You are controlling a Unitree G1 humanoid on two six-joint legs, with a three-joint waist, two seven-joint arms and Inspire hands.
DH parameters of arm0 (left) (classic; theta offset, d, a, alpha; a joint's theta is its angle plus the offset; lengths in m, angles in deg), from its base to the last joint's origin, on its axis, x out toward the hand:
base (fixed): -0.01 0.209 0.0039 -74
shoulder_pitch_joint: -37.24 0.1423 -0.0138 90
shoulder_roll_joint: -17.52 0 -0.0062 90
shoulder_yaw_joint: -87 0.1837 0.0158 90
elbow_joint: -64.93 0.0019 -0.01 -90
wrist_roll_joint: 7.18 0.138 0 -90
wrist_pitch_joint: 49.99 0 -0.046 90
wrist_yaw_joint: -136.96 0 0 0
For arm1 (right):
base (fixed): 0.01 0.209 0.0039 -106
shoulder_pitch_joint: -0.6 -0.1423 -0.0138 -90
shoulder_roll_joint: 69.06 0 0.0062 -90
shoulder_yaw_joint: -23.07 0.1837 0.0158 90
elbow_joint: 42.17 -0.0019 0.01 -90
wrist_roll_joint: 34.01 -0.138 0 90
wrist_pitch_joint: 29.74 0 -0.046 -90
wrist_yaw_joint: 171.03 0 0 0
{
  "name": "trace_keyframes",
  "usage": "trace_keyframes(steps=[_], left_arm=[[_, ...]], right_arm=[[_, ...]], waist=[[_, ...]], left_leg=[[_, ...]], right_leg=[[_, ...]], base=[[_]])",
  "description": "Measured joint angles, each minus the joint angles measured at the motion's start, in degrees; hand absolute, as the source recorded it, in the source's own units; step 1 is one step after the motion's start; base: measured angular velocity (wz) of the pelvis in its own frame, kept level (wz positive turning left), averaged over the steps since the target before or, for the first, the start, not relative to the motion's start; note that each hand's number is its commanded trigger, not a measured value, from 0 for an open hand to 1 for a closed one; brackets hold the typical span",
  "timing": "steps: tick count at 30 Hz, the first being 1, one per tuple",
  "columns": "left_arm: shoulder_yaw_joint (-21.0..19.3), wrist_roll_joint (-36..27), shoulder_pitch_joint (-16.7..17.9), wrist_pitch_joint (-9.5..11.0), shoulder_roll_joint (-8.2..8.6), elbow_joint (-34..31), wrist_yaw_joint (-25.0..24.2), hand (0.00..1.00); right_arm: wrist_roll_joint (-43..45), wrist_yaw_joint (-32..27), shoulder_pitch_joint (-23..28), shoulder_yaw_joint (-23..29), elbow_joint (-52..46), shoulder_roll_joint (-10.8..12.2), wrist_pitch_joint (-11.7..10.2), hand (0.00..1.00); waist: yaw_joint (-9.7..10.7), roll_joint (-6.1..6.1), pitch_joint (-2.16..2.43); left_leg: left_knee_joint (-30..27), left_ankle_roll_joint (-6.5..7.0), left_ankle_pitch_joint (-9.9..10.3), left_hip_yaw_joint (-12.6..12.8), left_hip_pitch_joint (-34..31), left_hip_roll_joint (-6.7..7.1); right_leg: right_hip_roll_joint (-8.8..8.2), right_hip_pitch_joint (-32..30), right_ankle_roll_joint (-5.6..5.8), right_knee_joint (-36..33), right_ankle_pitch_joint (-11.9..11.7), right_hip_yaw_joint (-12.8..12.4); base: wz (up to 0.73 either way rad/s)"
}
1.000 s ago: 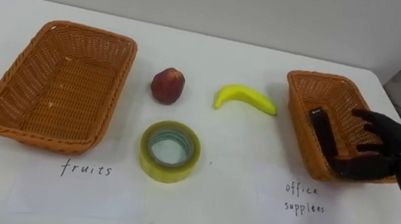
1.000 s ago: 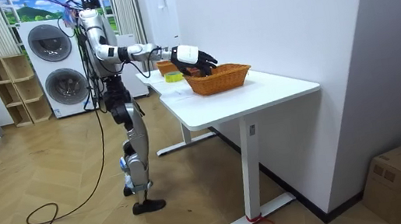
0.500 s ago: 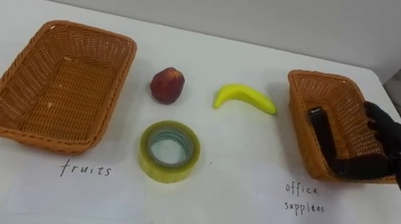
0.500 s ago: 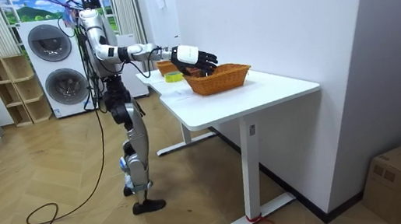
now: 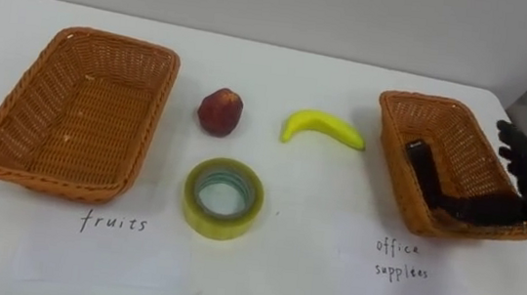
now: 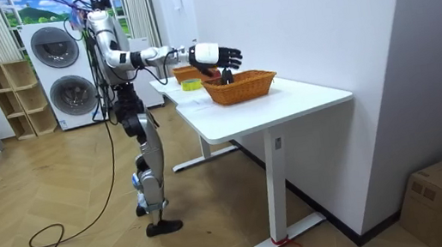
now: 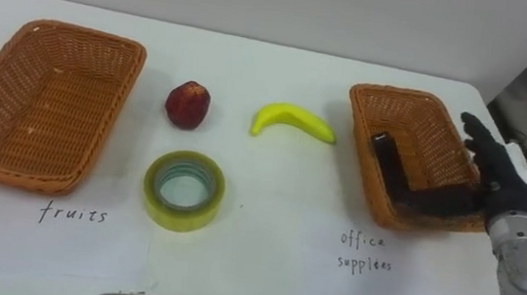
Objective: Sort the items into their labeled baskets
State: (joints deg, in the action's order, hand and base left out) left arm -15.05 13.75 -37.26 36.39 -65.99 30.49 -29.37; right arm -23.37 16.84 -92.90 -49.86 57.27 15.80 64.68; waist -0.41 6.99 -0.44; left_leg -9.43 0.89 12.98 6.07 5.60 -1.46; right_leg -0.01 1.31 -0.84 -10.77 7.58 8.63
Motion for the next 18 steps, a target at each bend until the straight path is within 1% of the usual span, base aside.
trace_keyframes(steps=[1,4,7,10,12,16,18], left_arm=[[0.0,0.0,0.0,0.0,0.01,0.2,0.3,0.0],[0.3,0.0,-0.2,-0.1,0.03,1.0,1.4,0.0],[0.2,0.0,-0.1,-0.1,0.04,0.8,2.1,0.0],[0.2,-0.1,-0.2,-0.1,0.06,0.5,2.1,0.0],[0.1,-0.1,0.0,-0.1,0.0,0.0,2.1,0.0],[0.4,0.0,0.3,-0.1,-0.12,-1.7,2.1,0.0],[1.0,-0.1,0.2,-0.1,-0.22,-1.7,2.1,0.0]], right_arm=[[0.0,-0.7,0.0,0.0,-0.6,0.0,-0.2,0.0],[-0.1,-3.6,0.0,-0.1,-2.4,0.0,-0.2,0.0],[0.1,-5.7,0.0,-0.1,-4.2,0.0,-0.2,0.0],[0.2,-7.9,0.0,-0.1,-6.3,0.0,-0.2,0.0],[0.0,-8.6,0.0,0.0,-8.2,0.0,-0.2,0.0],[-1.2,-9.6,0.0,0.0,-12.1,0.0,-0.2,0.0],[-1.4,-9.9,0.0,0.0,-13.0,0.0,-0.2,0.0]], waist=[[0.0,-0.18,0.07],[0.0,-0.96,0.47],[0.0,-0.93,0.48],[0.2,-0.36,0.51],[0.3,0.15,0.41],[0.3,0.87,0.65],[0.2,1.16,0.59]], left_leg=[[0.0,0.0,0.0,0.0,0.0,0.0],[0.0,0.0,0.0,0.0,0.1,0.0],[-0.1,0.0,0.0,0.0,0.1,0.02],[-0.2,0.01,0.0,-0.1,0.0,0.07],[-0.2,0.01,0.0,-0.1,0.0,0.08],[-0.1,0.02,0.0,-0.1,0.1,0.08],[-0.1,0.02,0.0,-0.1,0.3,0.06]], right_leg=[[0.0,0.0,0.0,0.0,0.0,0.0],[-0.01,0.1,0.0,0.0,0.0,0.0],[-0.08,0.0,0.01,-0.1,0.0,0.1],[-0.15,0.0,0.03,-0.1,0.1,0.1],[-0.15,0.0,0.03,-0.1,0.1,0.1],[-0.12,0.1,0.03,-0.1,0.1,0.1],[-0.12,0.4,0.03,-0.1,0.0,0.2]], base=[[0.0],[0.0],[0.0],[0.0],[0.0],[0.0],[0.0]])
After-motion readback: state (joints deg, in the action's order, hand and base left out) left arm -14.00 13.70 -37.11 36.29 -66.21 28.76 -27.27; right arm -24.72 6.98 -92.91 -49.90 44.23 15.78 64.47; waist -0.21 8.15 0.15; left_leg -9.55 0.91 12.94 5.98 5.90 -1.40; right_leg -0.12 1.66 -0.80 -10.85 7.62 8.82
